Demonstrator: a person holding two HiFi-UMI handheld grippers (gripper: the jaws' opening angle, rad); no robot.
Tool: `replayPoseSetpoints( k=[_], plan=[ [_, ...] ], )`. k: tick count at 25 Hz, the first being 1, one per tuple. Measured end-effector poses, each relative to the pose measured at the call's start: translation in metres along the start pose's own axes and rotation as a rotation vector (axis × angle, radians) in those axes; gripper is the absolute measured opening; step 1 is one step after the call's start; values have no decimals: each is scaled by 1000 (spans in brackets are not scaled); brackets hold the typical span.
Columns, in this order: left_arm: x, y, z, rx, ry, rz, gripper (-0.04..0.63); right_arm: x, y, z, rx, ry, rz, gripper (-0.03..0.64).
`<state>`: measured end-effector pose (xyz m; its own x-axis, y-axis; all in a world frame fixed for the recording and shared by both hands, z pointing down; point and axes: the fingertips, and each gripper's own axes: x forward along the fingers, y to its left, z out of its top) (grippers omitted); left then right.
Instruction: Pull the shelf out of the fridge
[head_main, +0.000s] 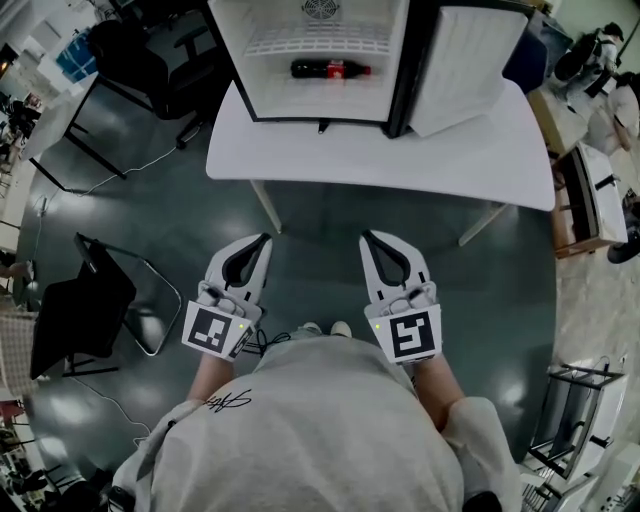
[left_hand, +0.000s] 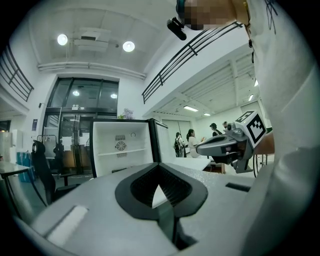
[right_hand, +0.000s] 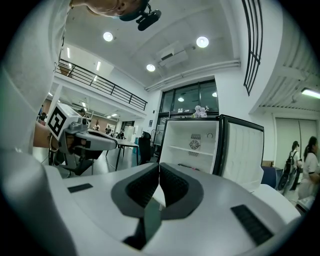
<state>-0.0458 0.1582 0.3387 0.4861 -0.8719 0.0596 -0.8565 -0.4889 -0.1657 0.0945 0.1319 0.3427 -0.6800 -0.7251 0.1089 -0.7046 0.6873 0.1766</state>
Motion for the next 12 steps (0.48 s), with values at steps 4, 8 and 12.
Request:
replayPoseSetpoints(
  k=[4,8,12],
  plan=[
    [10,7,2,3,-8,-3,5,8,-5,-1,-7,7,-1,12],
    [18,9,4,-1,-10,-9,5,11,-13,-5,-12,19,-13,12],
    [21,9,2,-2,-5,-9,5,17,-13,-7,-19,-10,3,12]
  ],
)
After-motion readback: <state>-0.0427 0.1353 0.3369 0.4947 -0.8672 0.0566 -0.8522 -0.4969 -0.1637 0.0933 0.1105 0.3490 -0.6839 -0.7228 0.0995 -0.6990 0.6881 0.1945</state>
